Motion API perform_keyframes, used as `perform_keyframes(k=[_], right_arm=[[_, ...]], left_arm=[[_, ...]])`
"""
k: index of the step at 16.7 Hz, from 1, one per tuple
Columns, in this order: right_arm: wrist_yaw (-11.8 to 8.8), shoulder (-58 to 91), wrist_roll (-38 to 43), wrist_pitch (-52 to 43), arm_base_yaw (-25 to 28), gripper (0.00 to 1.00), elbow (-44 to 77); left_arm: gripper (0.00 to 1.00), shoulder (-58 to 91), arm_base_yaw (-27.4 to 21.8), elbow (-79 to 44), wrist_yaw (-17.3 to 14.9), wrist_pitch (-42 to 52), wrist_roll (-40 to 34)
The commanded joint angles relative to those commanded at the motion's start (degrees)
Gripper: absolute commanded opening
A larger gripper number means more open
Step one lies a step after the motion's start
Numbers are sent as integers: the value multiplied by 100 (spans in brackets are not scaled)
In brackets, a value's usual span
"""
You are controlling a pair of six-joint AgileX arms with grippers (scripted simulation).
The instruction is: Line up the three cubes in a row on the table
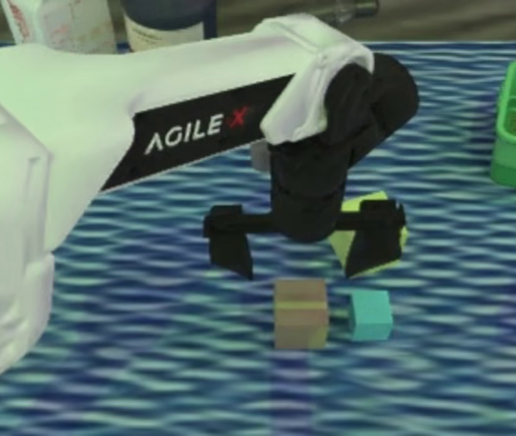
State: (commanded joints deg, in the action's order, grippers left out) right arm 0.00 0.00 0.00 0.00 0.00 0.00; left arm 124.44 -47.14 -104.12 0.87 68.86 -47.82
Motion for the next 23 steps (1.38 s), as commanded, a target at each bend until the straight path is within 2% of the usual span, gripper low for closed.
perform_keyframes(k=[4,9,15,23], right_arm=[[-11,174,20,-126,63,100,172],[-29,1636,165,-1067,464,100,1606],[-3,5153,417,-2937,1178,100,4573],[17,10025,761,-5596,2187,100,8457]], left_arm=[[100,-149,54,158,3,-126,40],[100,-1576,699,1384,10,-950,423],[100,-4580,1945,3994,2,-2592,1423],[100,-9166,3674,7822,-28,-5065,3258]])
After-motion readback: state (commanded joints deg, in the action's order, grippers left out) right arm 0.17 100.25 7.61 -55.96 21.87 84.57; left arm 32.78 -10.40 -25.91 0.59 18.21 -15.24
